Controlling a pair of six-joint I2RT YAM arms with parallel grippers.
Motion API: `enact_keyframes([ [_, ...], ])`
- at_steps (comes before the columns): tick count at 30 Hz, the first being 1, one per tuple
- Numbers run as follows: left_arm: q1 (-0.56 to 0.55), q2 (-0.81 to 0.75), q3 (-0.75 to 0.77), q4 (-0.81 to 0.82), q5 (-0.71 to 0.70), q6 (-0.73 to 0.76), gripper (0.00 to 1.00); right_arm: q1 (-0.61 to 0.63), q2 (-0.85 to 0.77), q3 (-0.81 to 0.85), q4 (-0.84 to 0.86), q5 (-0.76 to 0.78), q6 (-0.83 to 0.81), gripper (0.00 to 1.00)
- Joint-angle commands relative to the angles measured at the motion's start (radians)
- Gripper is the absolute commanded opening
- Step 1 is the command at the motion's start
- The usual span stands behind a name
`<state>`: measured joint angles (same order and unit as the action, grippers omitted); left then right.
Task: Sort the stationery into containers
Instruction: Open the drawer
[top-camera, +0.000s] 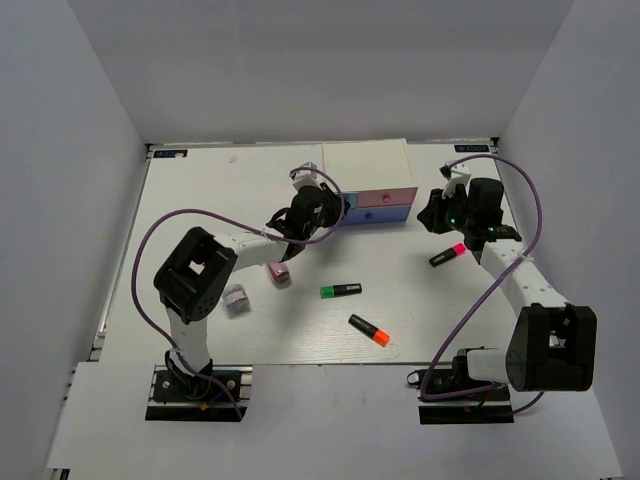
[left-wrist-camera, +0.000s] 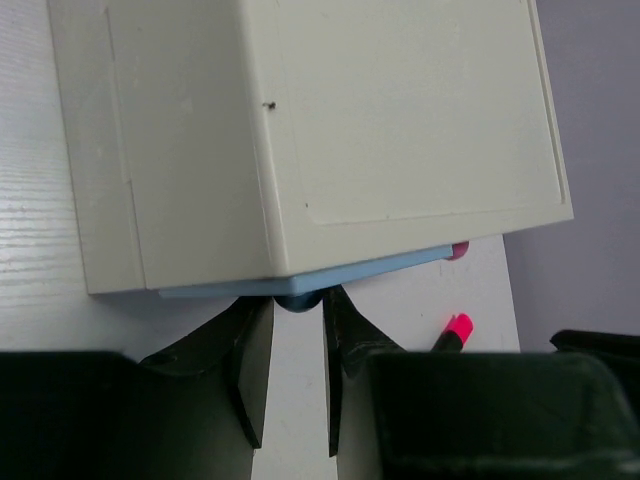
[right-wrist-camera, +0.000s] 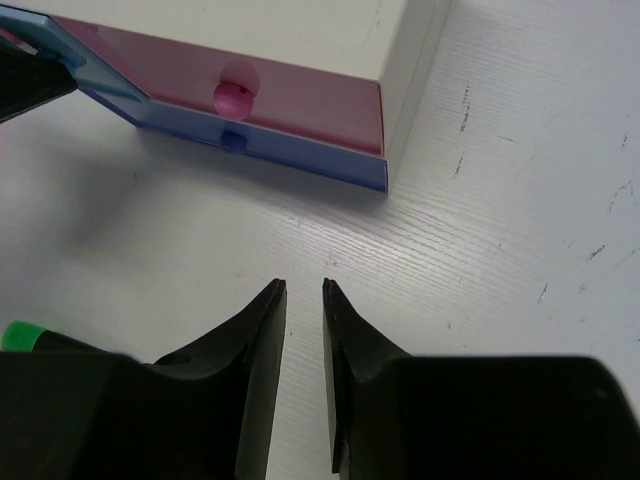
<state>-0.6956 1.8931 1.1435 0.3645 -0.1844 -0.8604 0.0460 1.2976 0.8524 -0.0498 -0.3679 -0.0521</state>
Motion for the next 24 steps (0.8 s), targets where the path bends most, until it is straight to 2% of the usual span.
enact_keyframes([
  [1,-0.022,-0.055,-0.053,0.022,0.127,-0.005,0.15,-0.001,-0.031,-0.019,0.033,0.001,-0.003,0.28],
  [7,-0.05,-0.078,-0.14,0.047,0.233,0.004,0.12,0.0,-0.024,-0.015,0.036,0.004,-0.002,0.28],
  [16,-0.07,-0.123,-0.203,0.057,0.252,0.015,0.12,0.0,-0.009,-0.003,0.038,-0.026,0.003,0.28],
  [19,-0.079,-0.134,-0.214,0.057,0.252,0.015,0.12,0.011,-0.001,0.017,0.038,-0.098,-0.06,0.33],
  [20,-0.079,-0.134,-0.214,0.047,0.263,0.015,0.12,0.014,0.002,0.033,0.038,-0.142,-0.081,0.41],
  [24,-0.079,-0.143,-0.223,0.047,0.263,0.006,0.12,0.031,-0.001,0.048,0.038,-0.264,-0.401,0.59],
])
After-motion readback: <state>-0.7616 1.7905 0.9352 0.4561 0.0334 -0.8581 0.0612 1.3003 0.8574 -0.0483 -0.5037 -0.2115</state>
